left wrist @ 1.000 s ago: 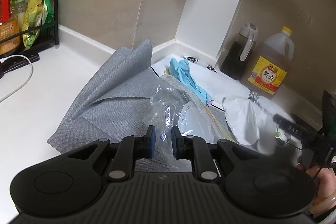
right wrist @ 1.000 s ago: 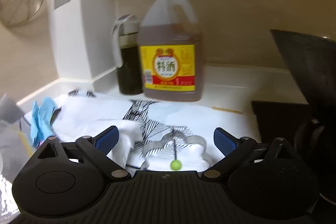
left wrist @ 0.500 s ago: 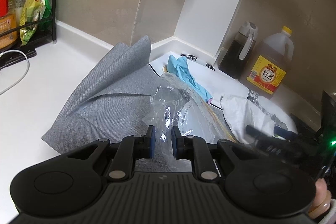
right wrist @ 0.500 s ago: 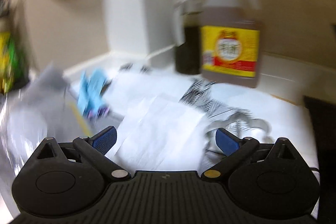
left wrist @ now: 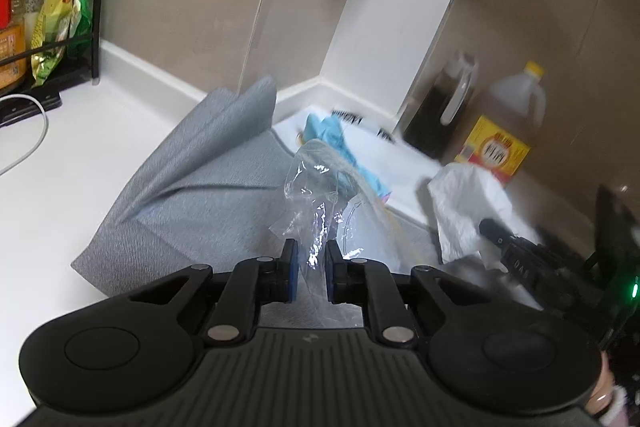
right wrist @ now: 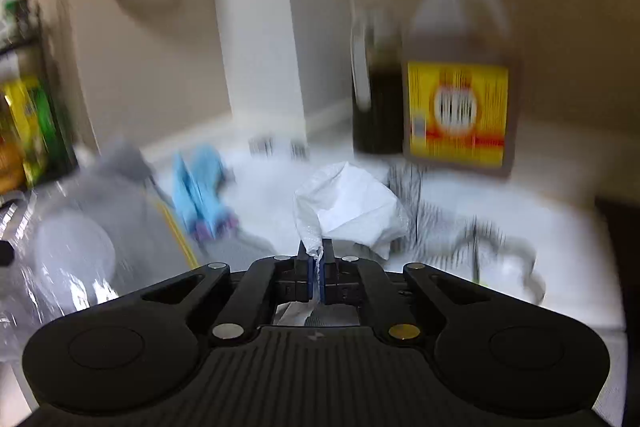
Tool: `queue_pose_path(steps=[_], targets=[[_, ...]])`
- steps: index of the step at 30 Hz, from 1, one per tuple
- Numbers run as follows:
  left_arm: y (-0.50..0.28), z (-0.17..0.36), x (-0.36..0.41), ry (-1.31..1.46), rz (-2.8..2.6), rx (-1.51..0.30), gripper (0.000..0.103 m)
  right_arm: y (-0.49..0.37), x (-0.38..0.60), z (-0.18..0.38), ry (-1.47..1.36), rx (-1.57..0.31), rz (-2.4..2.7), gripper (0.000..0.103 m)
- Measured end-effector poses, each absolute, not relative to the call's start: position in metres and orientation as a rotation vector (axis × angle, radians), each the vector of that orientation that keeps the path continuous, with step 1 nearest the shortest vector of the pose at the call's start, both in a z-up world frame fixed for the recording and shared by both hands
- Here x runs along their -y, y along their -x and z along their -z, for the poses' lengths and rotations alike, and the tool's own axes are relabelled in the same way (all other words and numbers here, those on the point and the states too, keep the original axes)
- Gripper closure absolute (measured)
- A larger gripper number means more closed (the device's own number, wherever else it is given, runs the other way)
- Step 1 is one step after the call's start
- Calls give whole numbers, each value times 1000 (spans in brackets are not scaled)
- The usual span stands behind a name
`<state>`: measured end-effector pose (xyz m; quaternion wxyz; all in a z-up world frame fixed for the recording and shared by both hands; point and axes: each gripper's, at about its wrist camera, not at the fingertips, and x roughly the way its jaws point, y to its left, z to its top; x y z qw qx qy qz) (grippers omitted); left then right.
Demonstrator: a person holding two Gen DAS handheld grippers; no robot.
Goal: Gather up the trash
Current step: 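Carry the plastic bag and white tissue down over the blue bin with both tools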
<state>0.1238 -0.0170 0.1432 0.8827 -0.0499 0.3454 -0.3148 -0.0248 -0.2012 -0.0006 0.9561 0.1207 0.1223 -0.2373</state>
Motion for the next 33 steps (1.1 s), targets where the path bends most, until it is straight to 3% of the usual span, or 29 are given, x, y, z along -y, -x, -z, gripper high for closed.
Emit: queue_pose_path(steps=[3, 17, 25, 33], targets=[[-114, -162, 9, 125, 674, -673, 90, 32, 184, -8, -143, -134, 476, 100], [-37, -205, -83, 120, 573, -574, 90, 42, 188, -10, -202, -55, 486, 100], [30, -183, -159, 111, 518, -611, 90, 130, 132, -36, -344, 45, 393, 100], [97, -138, -197, 113, 503, -683, 90, 208, 35, -30, -258, -81, 227, 100]])
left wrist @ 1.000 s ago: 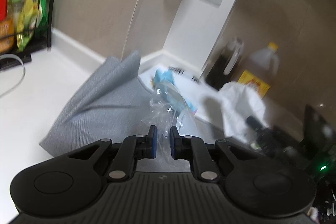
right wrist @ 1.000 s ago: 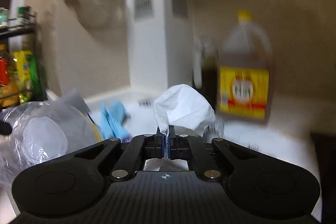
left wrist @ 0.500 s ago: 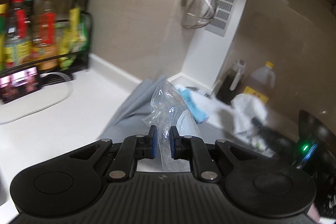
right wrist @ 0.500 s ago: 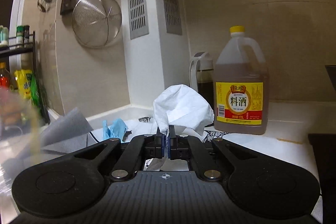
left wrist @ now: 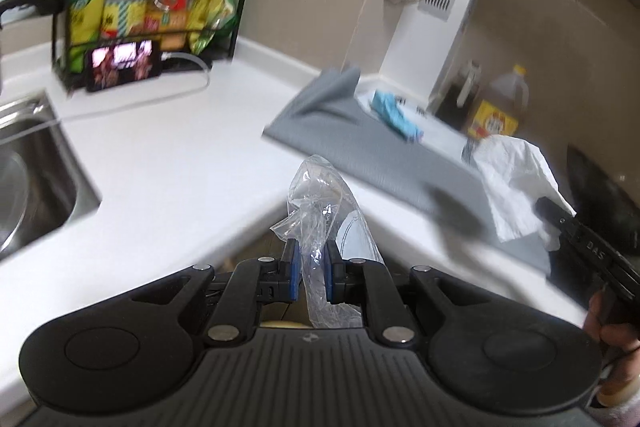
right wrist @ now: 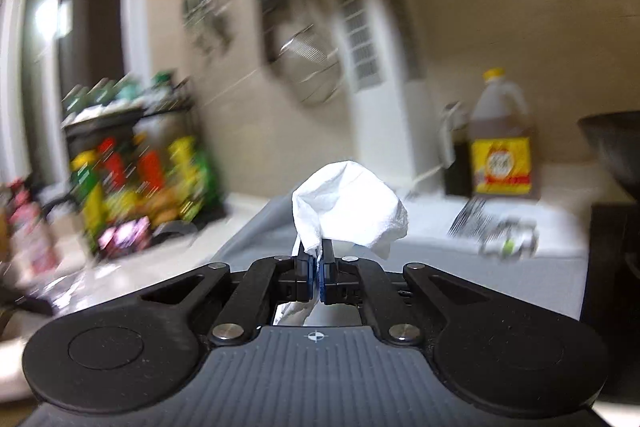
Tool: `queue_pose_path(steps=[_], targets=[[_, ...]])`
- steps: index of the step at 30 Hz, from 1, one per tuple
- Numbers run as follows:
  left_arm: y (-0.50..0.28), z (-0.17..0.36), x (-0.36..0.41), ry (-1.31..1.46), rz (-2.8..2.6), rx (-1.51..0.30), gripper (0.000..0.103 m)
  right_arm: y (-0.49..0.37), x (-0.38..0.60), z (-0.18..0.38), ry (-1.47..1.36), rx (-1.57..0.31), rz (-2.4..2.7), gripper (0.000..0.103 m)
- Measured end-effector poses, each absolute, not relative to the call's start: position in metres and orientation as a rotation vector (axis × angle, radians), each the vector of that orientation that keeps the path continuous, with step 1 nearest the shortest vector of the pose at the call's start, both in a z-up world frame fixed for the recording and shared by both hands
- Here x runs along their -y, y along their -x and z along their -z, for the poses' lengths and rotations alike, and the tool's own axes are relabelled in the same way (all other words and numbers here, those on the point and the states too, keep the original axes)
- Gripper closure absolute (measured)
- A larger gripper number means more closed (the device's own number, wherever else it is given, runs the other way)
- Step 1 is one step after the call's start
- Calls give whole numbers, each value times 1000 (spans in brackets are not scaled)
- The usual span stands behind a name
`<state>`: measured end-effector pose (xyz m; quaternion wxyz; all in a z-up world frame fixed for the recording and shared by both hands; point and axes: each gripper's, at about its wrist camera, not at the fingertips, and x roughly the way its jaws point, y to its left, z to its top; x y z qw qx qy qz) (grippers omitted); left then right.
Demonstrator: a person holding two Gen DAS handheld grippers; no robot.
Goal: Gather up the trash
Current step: 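Carry the plastic bag and white tissue down over the blue bin with both tools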
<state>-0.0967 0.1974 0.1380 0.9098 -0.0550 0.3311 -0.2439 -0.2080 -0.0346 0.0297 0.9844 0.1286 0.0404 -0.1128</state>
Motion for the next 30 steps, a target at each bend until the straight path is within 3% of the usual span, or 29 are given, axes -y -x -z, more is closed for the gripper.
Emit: queue_pose_path(steps=[15, 30], targets=[[167, -54, -206, 56, 523, -813, 90, 235, -90, 44, -182, -492, 113, 100], [167, -61, -210, 36, 503, -766, 90, 235, -88, 15, -105, -467, 128, 100]])
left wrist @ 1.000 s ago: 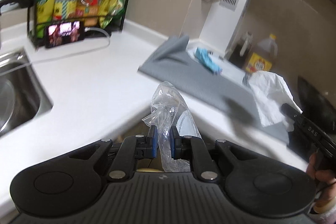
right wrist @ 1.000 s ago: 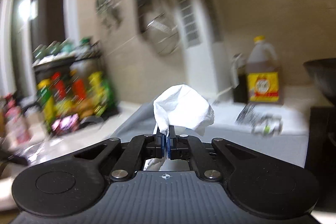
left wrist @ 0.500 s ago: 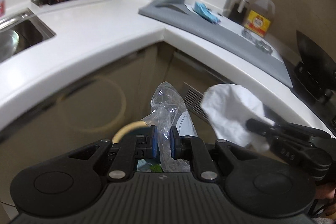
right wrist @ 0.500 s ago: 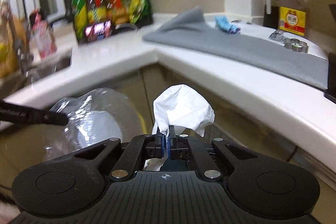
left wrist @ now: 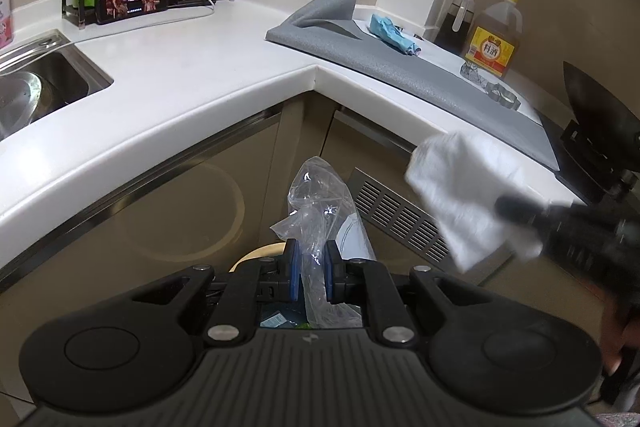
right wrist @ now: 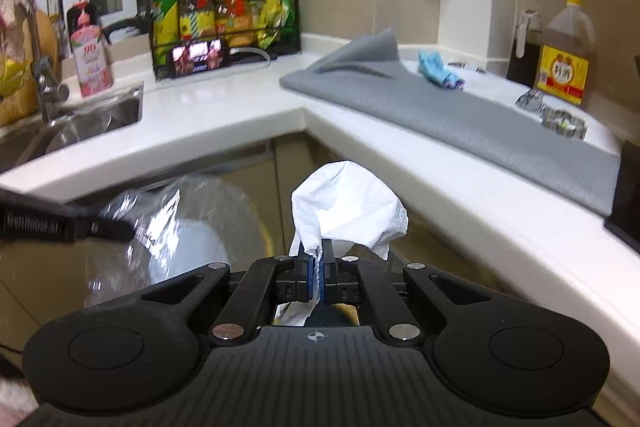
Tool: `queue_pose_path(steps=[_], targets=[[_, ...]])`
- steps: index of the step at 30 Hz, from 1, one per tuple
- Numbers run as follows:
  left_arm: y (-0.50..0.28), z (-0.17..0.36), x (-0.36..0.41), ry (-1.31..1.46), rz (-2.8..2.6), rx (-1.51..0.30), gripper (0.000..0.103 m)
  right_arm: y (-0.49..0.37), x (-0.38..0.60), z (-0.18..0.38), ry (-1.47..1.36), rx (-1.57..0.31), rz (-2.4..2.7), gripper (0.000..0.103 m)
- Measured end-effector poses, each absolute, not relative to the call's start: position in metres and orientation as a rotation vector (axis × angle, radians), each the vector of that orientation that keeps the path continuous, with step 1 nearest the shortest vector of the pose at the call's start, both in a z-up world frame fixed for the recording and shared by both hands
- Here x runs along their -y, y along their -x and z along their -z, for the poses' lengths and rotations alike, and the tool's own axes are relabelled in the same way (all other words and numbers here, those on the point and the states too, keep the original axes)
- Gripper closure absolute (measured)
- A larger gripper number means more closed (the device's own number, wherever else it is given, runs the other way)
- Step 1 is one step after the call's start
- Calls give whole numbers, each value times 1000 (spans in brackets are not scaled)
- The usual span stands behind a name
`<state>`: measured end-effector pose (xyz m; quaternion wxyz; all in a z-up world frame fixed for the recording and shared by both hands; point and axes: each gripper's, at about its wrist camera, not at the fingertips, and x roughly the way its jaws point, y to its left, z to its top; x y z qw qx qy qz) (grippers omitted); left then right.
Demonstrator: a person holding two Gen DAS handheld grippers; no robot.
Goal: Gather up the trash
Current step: 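Carry the plastic bag and white tissue down over the blue bin with both tools, then open both grippers to drop the bag and tissue into the bin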
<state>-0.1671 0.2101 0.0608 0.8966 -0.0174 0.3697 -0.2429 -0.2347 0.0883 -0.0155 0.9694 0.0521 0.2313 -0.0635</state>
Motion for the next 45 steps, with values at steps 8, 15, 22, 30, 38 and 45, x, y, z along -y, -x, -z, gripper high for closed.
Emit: queue_pose_path(steps=[8, 15, 22, 30, 38, 45], targets=[[166, -58, -209, 27, 499, -773, 90, 227, -73, 12, -133, -495, 129, 100], [160, -52, -209, 43, 497, -805, 90, 221, -80, 30, -143, -554, 106, 100], [151, -43, -208, 43, 488, -831, 90, 212, -90, 45, -141, -595, 83, 100], [125, -9, -207, 30, 448, -915, 90, 194, -88, 70, -145, -667, 93, 100], [98, 41, -193, -15, 428, -1047, 90, 168, -83, 111, -156, -782, 86, 100], [65, 84, -169, -76, 422, -1135, 90, 129, -85, 152, -141, -894, 64, 100]])
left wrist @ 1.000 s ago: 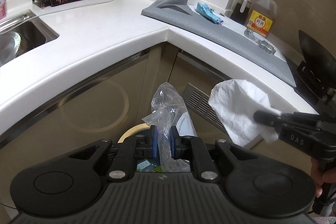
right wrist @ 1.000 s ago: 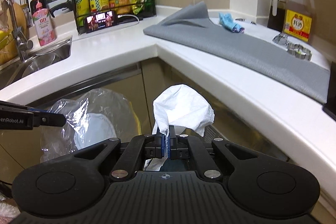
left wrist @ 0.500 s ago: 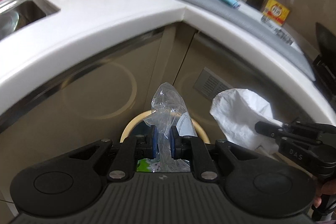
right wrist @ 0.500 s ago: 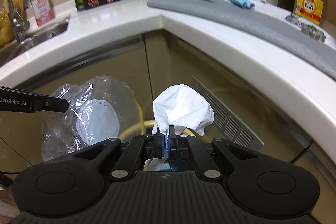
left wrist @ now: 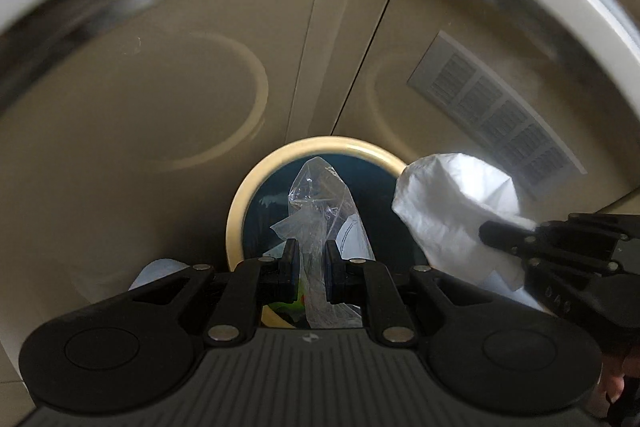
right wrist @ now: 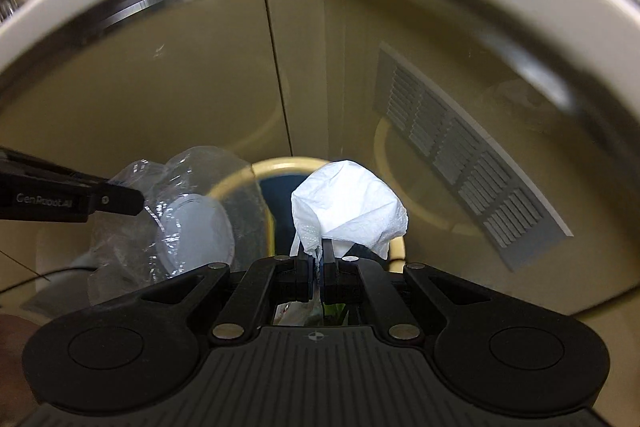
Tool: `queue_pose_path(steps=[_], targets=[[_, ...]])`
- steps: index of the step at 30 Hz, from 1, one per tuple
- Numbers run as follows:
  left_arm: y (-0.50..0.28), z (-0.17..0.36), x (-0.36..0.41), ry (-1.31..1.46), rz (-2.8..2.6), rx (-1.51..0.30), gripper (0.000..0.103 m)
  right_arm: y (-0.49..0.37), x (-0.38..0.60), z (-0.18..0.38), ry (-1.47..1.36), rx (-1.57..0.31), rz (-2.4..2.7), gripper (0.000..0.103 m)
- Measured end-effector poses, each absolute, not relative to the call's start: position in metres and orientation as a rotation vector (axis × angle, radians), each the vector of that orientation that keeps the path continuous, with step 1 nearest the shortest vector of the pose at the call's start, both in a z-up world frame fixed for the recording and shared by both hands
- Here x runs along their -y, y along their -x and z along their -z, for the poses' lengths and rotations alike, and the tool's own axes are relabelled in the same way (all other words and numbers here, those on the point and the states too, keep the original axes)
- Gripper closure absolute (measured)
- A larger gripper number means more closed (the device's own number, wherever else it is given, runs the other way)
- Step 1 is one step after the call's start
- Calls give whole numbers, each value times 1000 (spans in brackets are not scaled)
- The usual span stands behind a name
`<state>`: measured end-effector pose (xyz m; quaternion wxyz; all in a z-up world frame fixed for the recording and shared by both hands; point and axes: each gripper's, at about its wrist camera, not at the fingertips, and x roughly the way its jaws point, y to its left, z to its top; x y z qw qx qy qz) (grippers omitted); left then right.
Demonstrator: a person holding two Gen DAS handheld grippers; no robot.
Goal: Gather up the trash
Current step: 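Open both grippers to drop the bag and tissue into the bin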
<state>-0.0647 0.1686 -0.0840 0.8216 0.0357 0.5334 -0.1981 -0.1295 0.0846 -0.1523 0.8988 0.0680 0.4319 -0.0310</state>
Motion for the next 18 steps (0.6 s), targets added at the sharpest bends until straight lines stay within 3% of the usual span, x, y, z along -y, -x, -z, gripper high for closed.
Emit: queue_pose_path(steps=[18], targets=[[14, 162, -128, -193, 370, -1266, 89, 57, -86, 233, -132, -1139, 40, 99]])
